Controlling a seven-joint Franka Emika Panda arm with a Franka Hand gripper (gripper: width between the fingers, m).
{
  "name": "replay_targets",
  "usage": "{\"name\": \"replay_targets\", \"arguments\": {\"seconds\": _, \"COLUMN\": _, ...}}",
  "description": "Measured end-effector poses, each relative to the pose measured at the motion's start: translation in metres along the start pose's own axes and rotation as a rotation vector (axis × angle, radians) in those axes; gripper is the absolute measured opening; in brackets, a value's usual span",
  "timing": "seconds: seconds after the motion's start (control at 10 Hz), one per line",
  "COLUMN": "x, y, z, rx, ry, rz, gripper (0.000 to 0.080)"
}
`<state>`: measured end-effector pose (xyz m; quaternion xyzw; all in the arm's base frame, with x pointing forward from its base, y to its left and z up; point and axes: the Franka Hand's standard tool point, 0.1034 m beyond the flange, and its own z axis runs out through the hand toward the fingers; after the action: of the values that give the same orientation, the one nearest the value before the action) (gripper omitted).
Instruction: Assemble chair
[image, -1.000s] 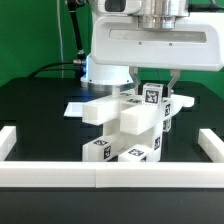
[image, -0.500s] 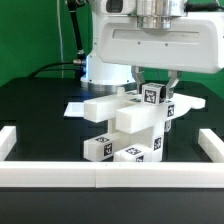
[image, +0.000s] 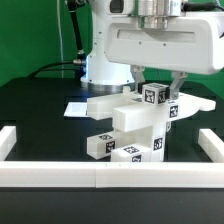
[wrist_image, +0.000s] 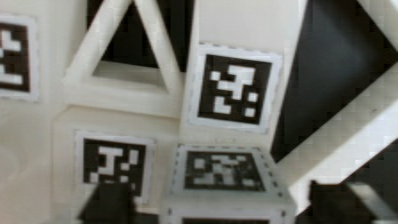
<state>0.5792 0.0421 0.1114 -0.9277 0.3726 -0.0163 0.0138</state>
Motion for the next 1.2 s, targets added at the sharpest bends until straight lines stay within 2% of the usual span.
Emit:
{"name": "replay_targets", "arguments": {"seconds": 0.1, "x": -0.0005, "y": -0.0009, "z": -0.0004, "rx": 0.0, "ry": -0.001, "rz": -0.004, "gripper": 0.0619}}
{"name": "replay_targets", "arguments": {"seconds": 0.5, "x": -0.0016, "y": -0.0027, "z": -0.0002, "rx": -0.007, "ry": 0.008, "rz": -0.374, "gripper": 0.0648}}
{"name": "replay_targets", "arguments": {"seconds": 1.2, "x": -0.0023, "y": -0.0033, "z": 0.0002, "rx": -0.008, "ry": 0.008, "rz": -0.931, "gripper": 0.0648}}
